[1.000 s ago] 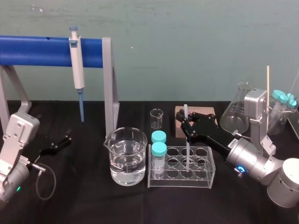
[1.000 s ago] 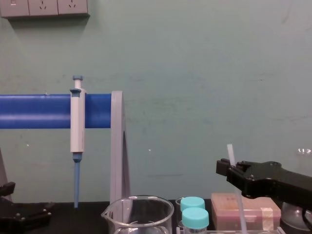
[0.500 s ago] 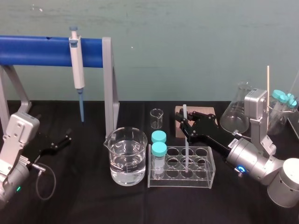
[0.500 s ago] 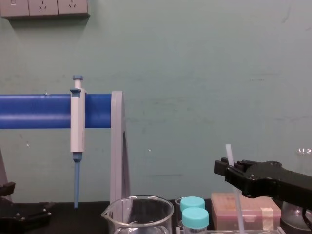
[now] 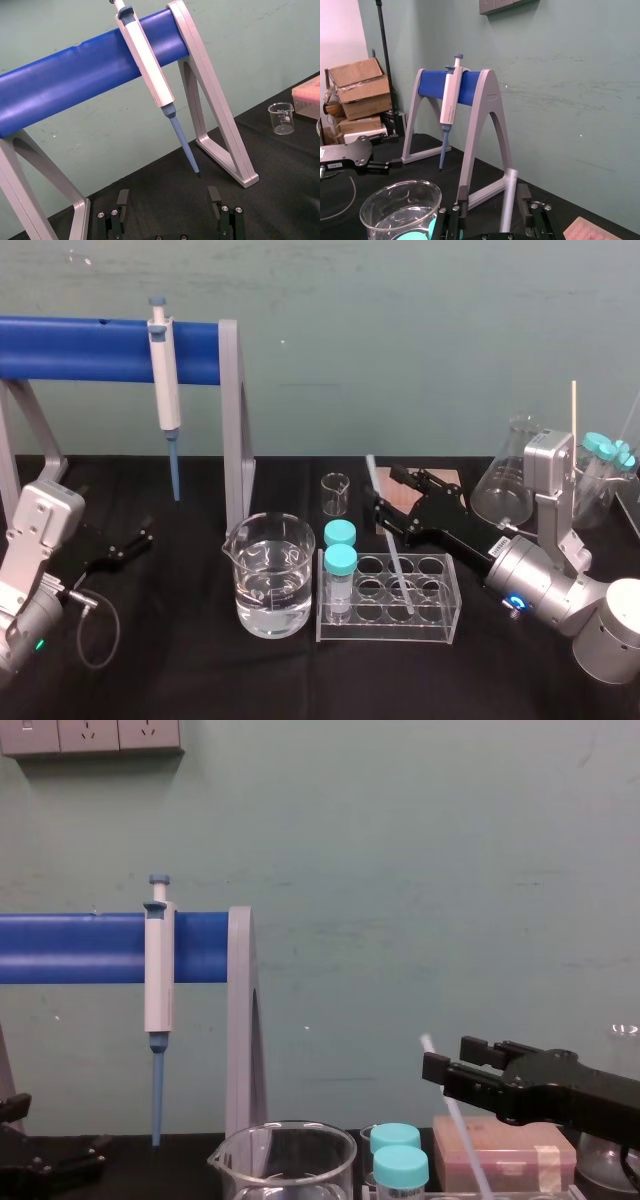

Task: Pick up the stirring rod with one hand, then place it down.

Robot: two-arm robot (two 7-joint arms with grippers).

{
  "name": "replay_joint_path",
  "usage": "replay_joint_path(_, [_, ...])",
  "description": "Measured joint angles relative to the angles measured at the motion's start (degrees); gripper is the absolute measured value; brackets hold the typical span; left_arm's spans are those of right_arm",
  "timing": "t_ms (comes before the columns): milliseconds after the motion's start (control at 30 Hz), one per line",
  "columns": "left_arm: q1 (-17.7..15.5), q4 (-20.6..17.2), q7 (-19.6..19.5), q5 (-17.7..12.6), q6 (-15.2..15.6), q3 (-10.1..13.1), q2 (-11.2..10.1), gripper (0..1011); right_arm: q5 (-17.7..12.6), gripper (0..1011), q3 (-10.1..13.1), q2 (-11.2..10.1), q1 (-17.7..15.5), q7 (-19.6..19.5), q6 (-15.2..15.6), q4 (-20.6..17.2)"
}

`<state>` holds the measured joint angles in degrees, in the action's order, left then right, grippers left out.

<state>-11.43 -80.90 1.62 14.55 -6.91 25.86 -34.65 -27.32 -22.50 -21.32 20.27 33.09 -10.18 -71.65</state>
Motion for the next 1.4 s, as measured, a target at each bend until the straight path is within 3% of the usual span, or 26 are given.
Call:
replay_joint_path(433, [0.00, 0.00, 0.00, 0.00, 0.00, 0.00, 0.00, 1000, -0.03, 977, 0.00, 0.00, 0.00, 0.07, -0.04, -0.03])
replay_joint_path(600, [0.00, 0.00, 0.00, 0.00, 0.00, 0.00, 0.00, 1000, 0.27, 1000, 0.83, 0.28, -0.01, -1.59, -0.06, -0.53])
replay_joint_path(700, [0.00, 0.00, 0.00, 0.00, 0.00, 0.00, 0.00, 1000, 1.46, 1000, 2.53, 0.76, -0.54, -5.42, -0.72, -2.09])
replay_joint_path(967, [0.00, 0.00, 0.00, 0.00, 0.00, 0.00, 0.00, 1000, 8.43, 1000, 9.23, 2.73, -4.78, -24.22, -0.09, -6.28])
replay_joint_path(1167, [0.00, 0.00, 0.00, 0.00, 0.00, 0.00, 0.00, 1000, 10.78, 1000, 10.94, 3.33, -7.03, -29.10, 3.44, -5.11])
replay_joint_path(1400, [0.00, 0.00, 0.00, 0.00, 0.00, 0.00, 0.00, 1000, 11.47, 1000, 11.03, 3.72, -7.89, -29.23, 6.14, -3.34])
